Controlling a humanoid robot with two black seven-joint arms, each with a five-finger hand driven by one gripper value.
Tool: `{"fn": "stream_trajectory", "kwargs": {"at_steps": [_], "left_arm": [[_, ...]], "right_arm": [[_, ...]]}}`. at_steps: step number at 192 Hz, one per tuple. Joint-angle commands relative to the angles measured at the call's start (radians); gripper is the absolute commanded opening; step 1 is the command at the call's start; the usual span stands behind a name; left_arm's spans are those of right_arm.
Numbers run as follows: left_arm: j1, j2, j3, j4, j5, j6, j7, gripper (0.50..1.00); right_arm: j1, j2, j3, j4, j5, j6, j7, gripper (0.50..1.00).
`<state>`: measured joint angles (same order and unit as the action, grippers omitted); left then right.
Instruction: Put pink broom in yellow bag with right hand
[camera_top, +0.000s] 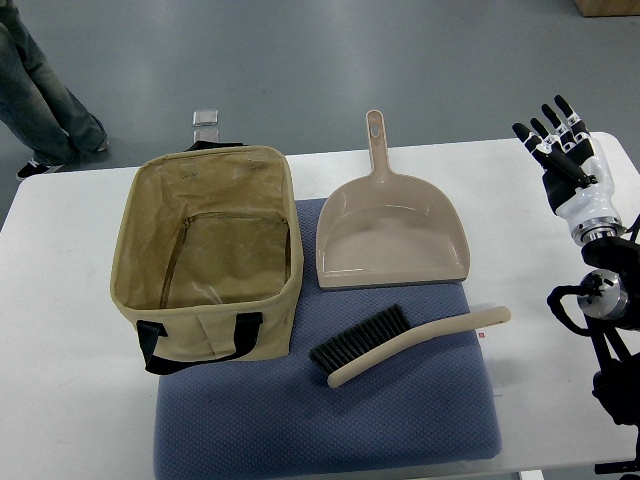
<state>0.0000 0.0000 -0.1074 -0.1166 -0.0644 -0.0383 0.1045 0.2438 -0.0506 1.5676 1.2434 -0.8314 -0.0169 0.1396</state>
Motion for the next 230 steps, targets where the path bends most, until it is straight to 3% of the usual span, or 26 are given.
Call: {"fn": "stream_trajectory", "kwargs": {"at_steps": [1, 230], "left_arm": [[0.002, 0.0, 0.0, -0.002, 0.0, 0.0, 0.0, 1.0], [0.002, 0.0, 0.002, -0.002, 0.0, 0.0, 0.001, 1.0]], "right_arm": [[0.0, 0.0, -0.001, 0.001, 0.0, 0.0, 0.0, 0.93], [0.014, -0.009, -0.008, 0.007, 0.014, -0.002, -0.005, 0.928]]}}
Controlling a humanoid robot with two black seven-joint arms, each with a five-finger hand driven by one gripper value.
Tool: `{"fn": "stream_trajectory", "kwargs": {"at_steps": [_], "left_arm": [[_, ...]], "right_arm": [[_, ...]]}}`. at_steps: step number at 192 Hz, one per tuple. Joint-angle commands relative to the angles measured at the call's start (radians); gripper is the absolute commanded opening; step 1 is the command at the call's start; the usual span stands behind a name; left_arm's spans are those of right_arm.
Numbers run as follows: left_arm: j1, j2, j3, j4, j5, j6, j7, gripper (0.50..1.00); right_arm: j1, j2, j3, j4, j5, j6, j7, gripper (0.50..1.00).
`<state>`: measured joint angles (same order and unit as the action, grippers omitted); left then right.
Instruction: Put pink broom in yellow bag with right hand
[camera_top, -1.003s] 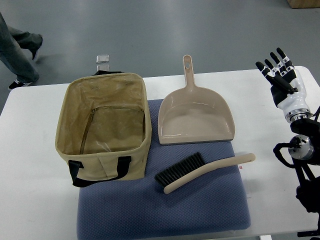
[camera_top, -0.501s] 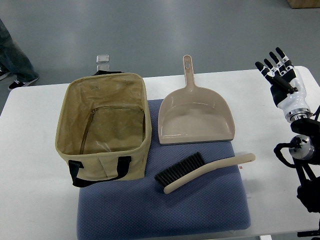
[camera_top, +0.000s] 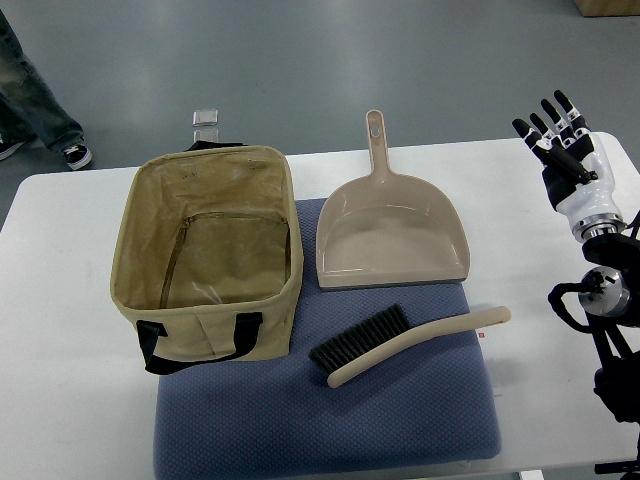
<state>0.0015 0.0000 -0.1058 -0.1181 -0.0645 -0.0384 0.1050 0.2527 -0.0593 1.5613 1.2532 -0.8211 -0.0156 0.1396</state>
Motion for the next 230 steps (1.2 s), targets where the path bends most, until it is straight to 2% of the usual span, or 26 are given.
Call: {"fn": "stream_trajectory", "kwargs": {"at_steps": [1, 60, 230], "left_arm": [[0.0, 0.0, 0.0, 0.0, 0.0, 0.0, -0.001, 1.0], [0.0, 0.0, 0.0, 0.0, 0.0, 0.0, 0.001, 1.0], [0.0, 0.0, 0.0, 0.0, 0.0, 0.0, -0.001, 1.0]], "right_arm": [[0.005, -0.001, -0.001, -0.003, 0.004, -0.003, -0.005, 0.928], [0.005, 0.004, -0.007, -0.006, 0.013, 0.006, -0.031, 0.93], [0.0, -0.007, -0.026, -0.003, 0.004, 0.032, -0.011, 0.928]]}}
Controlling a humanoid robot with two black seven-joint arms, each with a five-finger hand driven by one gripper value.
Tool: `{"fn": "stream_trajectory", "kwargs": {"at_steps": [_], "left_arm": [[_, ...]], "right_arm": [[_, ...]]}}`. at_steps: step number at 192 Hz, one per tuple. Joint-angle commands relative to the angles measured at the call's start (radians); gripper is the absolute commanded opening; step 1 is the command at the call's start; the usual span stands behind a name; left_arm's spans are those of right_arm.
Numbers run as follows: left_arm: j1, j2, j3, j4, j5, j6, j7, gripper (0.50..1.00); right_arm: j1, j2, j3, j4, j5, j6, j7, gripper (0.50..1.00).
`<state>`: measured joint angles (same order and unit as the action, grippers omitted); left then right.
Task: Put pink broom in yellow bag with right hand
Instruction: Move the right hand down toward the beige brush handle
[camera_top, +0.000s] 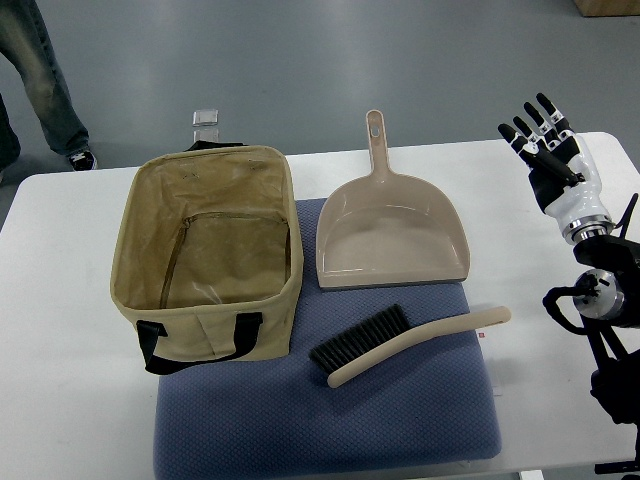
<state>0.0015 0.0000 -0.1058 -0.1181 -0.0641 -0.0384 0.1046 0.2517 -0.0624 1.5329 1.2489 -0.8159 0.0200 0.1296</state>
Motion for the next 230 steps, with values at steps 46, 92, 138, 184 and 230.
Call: {"fn": "stream_trajectory", "kwargs": {"at_steps": [46, 92, 138, 184, 230], "left_arm": [[0.0, 0.0, 0.0, 0.0, 0.0, 0.0, 0.0, 1.0], [0.0, 0.0, 0.0, 0.0, 0.0, 0.0, 0.0, 1.0], [0.0, 0.0, 0.0, 0.0, 0.0, 0.0, 0.001, 1.0], [0.0, 0.0, 0.0, 0.0, 0.0, 0.0, 0.0, 1.0], [0.0, 0.0, 0.0, 0.0, 0.0, 0.0, 0.0, 1.0]], "right_arm": [[0.009, -0.022, 0.006, 0.003, -0.003, -0.002, -0.005, 0.928], [0.032, -0.135, -0.094, 0.004, -0.051, 0.006, 0.001, 0.928], [0.06, -0.34, -0.297, 0.007, -0.158, 0.057, 0.062, 0.928], [0.061, -0.494, -0.427, 0.072, -0.479, 0.172, 0.143, 0.926], [0.061, -0.698, -0.591, 0.222, -0.677, 0.175, 0.165, 0.921]]}}
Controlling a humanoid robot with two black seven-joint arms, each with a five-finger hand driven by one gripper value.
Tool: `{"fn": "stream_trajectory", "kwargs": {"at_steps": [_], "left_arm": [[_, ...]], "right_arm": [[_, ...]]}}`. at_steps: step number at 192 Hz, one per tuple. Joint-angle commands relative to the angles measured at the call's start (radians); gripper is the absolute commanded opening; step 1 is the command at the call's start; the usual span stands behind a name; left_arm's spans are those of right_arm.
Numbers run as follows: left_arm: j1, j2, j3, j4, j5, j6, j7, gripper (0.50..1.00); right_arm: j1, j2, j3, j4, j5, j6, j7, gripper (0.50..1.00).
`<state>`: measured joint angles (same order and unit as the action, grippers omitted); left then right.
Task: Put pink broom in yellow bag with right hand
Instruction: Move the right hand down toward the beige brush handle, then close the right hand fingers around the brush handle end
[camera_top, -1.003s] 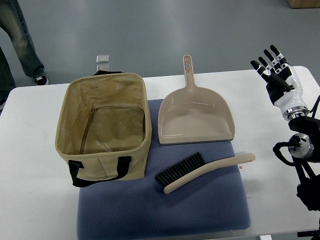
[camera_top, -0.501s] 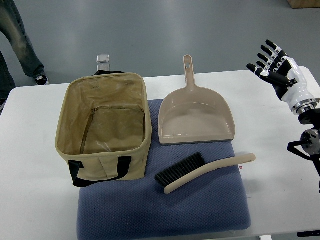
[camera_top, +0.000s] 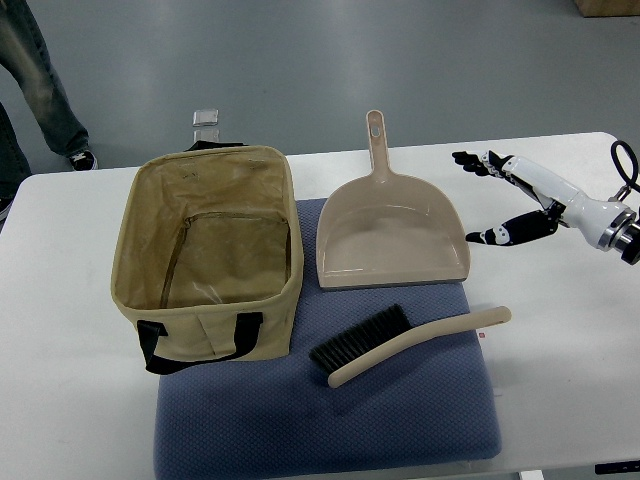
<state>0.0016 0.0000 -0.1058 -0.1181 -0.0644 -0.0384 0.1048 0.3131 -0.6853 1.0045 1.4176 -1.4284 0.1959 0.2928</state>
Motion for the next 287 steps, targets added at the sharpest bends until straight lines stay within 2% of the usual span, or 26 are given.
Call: {"fn": "stream_trajectory", "kwargs": {"at_steps": [1, 25, 46, 74, 117, 162, 191, 236, 287], "left_arm": [[0.0, 0.0, 0.0, 0.0, 0.0, 0.0, -0.001, 1.0], [0.0, 0.0, 0.0, 0.0, 0.0, 0.0, -0.001, 1.0], [0.0, 0.0, 0.0, 0.0, 0.0, 0.0, 0.001, 1.0], [0.0, 0.0, 0.0, 0.0, 0.0, 0.0, 0.001, 1.0], [0.0, 0.0, 0.0, 0.0, 0.0, 0.0, -0.001, 1.0], [0.0, 0.0, 0.0, 0.0, 0.0, 0.0, -0.001, 1.0], [0.0, 0.0, 0.0, 0.0, 0.0, 0.0, -0.001, 1.0], [0.0, 0.0, 0.0, 0.0, 0.0, 0.0, 0.001, 1.0], [0.0, 0.0, 0.0, 0.0, 0.002, 0.0, -0.001, 1.0]], "right_arm": [[0.0, -0.076, -0.063, 0.054, -0.064, -0.001, 0.002, 0.921], [0.0, -0.146, -0.133, 0.113, -0.136, -0.007, -0.003, 0.915], [0.0, -0.158, -0.178, 0.13, -0.199, -0.013, -0.012, 0.905], [0.003, -0.158, -0.256, 0.138, -0.257, -0.075, -0.075, 0.893], [0.027, -0.157, -0.336, 0.19, -0.285, -0.092, -0.138, 0.876], [0.027, -0.143, -0.399, 0.201, -0.328, -0.121, -0.181, 0.827], [0.043, -0.105, -0.422, 0.201, -0.333, -0.134, -0.227, 0.762], [0.083, -0.091, -0.435, 0.199, -0.34, -0.138, -0.284, 0.754], [0.107, -0.082, -0.484, 0.213, -0.339, -0.131, -0.29, 0.752]]}}
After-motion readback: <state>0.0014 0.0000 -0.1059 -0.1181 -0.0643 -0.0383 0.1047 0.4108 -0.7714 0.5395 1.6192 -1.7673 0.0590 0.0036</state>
